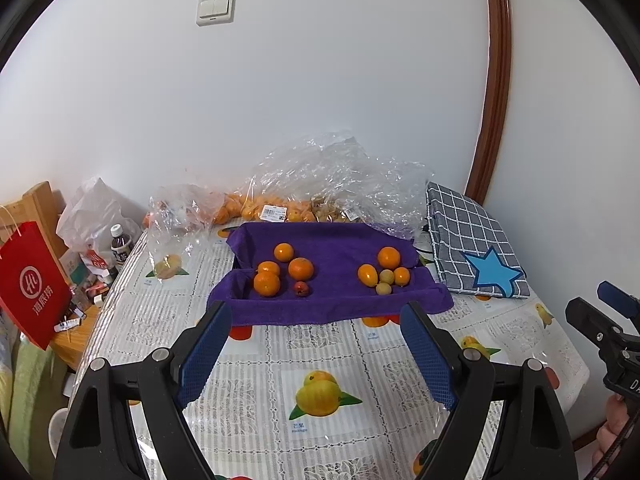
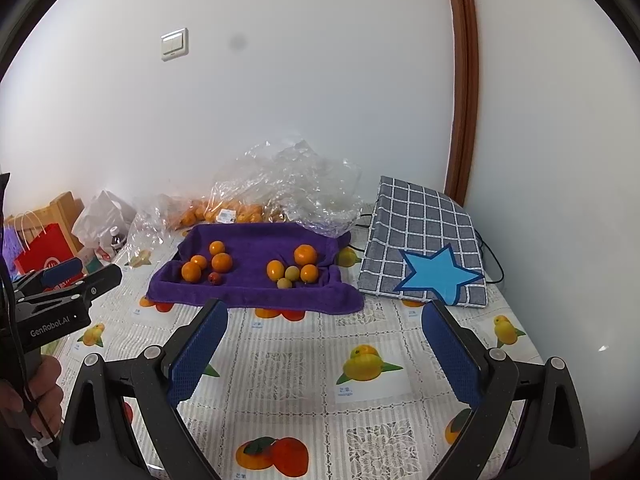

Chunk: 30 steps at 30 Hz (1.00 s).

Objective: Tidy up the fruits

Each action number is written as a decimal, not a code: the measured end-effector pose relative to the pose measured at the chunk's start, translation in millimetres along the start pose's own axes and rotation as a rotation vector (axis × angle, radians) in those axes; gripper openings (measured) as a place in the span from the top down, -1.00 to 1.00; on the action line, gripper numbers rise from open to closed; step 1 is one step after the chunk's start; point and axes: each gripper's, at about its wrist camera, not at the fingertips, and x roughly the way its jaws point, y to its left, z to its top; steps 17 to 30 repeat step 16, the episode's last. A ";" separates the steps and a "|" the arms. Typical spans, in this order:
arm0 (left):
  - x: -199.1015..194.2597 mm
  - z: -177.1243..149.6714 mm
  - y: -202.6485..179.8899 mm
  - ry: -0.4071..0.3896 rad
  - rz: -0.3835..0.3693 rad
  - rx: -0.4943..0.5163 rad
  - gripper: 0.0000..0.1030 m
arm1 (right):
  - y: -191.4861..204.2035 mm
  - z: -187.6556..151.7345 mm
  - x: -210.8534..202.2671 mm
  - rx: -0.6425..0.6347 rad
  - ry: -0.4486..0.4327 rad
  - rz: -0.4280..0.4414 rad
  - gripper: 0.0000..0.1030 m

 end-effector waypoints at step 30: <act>5.3 -1.1 0.0 -0.015 0.006 0.000 -0.72 | 3.1 -3.0 5.3 -0.009 0.003 0.028 -0.88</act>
